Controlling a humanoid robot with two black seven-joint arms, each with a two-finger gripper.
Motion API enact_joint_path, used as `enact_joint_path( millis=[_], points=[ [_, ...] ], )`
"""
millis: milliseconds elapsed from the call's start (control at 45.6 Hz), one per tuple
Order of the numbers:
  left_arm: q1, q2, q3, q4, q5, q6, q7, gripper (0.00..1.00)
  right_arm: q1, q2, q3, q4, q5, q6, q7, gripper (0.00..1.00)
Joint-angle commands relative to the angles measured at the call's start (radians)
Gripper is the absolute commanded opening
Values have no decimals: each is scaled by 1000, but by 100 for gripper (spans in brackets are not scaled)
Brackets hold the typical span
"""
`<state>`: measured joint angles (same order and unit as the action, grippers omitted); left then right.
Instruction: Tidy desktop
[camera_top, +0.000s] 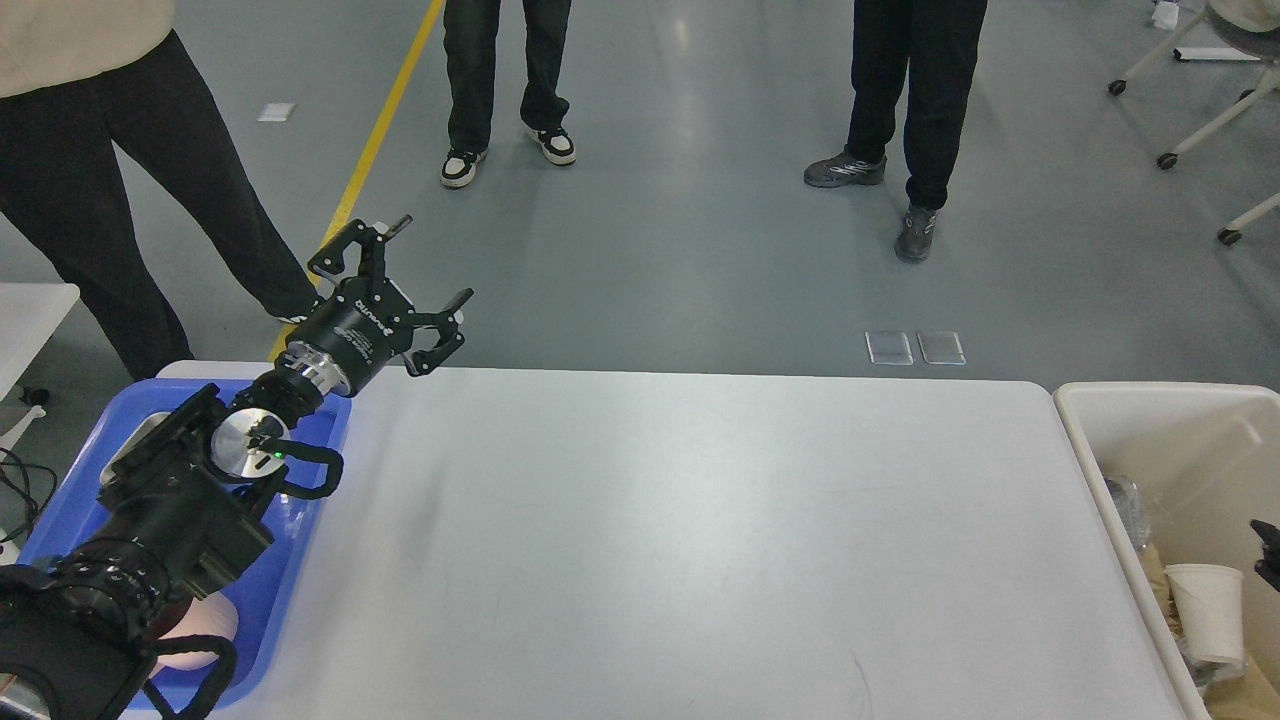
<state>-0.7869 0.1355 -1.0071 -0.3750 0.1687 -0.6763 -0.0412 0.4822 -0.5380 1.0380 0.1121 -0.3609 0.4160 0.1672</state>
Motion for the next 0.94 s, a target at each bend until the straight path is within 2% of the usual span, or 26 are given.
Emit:
enact_joint_path(
  millis=[0, 132, 197, 329, 592, 921],
  points=[
    [8, -48, -4, 33, 0, -3, -22, 97, 30, 87, 54, 3, 105, 35, 2, 100],
    [15, -54, -10, 38, -3, -14, -42, 97, 68, 148, 88, 5, 142, 92, 17, 100],
    [28, -54, -8, 38, -18, -17, -58, 97, 91, 173, 112, 11, 143, 119, 44, 100],
    [32, -68, -10, 38, -29, -17, -62, 97, 124, 194, 126, 17, 143, 141, 74, 100],
    [51, -79, -22, 38, -40, -17, -69, 97, 187, 246, 125, 49, 143, 207, 75, 100],
    [51, -80, -25, 38, -46, -12, -74, 97, 253, 317, 125, 52, 143, 208, 94, 100]
  ],
)
